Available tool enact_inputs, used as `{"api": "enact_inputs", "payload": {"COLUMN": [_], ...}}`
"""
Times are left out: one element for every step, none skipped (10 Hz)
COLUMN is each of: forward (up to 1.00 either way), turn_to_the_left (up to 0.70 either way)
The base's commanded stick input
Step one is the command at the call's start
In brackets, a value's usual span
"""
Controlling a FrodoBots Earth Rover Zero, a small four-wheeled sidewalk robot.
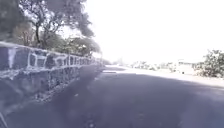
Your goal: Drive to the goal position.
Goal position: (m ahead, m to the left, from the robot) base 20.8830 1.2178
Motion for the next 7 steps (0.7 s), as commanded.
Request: {"api": "enact_inputs", "payload": {"forward": [1.00, 1.00, 1.00, 1.00, 1.00, 1.00, 1.00], "turn_to_the_left": [0.00, 0.00, 0.00, 0.00, 0.00, 0.00, 0.00]}}
